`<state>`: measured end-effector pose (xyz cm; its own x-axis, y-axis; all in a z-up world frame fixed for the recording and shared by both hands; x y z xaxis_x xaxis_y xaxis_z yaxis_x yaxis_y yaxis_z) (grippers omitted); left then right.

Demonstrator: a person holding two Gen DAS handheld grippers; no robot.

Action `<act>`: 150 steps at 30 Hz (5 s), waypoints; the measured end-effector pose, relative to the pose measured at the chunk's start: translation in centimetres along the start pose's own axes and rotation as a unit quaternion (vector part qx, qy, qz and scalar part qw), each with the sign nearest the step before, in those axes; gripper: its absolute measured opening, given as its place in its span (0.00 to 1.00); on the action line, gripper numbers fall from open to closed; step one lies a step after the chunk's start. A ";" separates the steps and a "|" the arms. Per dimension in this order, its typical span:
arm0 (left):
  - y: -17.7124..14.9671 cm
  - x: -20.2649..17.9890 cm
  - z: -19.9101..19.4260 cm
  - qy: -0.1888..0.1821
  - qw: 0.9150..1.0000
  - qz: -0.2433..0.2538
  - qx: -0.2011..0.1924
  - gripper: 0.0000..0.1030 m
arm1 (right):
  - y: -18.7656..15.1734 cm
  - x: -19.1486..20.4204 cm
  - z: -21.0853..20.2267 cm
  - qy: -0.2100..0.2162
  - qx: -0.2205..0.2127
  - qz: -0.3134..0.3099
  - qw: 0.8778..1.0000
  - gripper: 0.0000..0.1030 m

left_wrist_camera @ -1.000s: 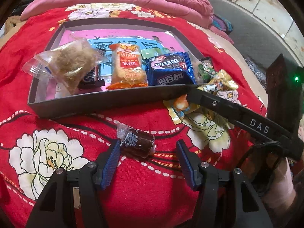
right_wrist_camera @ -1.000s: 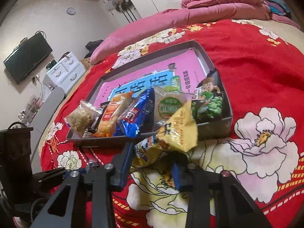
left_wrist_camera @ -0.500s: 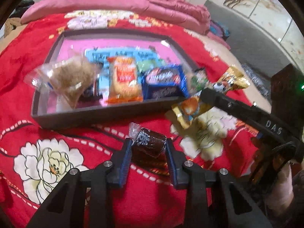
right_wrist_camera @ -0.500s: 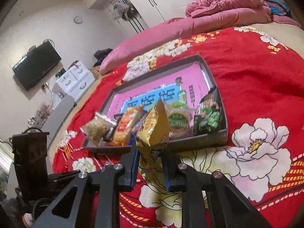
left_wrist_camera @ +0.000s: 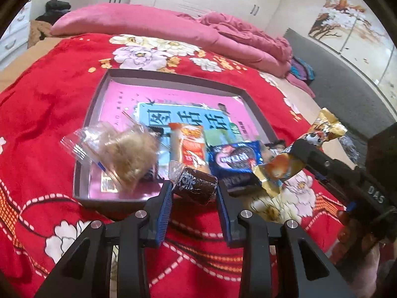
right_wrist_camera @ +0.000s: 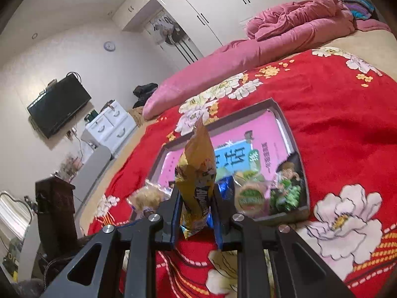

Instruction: Organize snacks

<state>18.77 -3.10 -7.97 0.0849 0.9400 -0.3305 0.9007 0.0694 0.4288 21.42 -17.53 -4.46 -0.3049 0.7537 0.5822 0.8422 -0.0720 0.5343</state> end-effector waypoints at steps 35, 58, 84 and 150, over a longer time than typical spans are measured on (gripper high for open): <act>1.8 1.4 2.0 0.033 0.999 0.003 0.008 0.35 | 0.6 -0.8 5.4 -0.037 0.042 0.011 0.998 0.36; 1.9 0.2 -3.1 0.041 0.997 0.026 -0.065 0.59 | 2.1 -1.1 -3.1 -0.071 -0.072 0.007 0.995 0.68; -7.6 -0.4 -3.1 0.098 0.995 0.004 0.031 0.75 | -8.0 1.3 -3.7 -0.213 0.027 -0.091 0.972 0.80; -7.1 -0.4 -3.9 0.126 0.992 0.010 0.011 0.75 | -7.7 0.8 -4.0 -0.228 0.013 -0.095 0.969 0.86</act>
<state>10.66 -2.64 -7.64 -0.0035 0.9949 -0.1008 0.9091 0.0451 0.4142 12.98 -18.98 -5.68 -0.2325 0.9626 0.1391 0.8025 0.1090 0.5866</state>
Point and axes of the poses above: each gripper's, at about its wrist camera, not at the fingertips, and z roughly the way its jaws point, x to its left, y to its top, the point moved 10 cm from there along z, roughly the way its jaws point, and after that the axes turned 13 degrees about x, right-handed, at the moved point
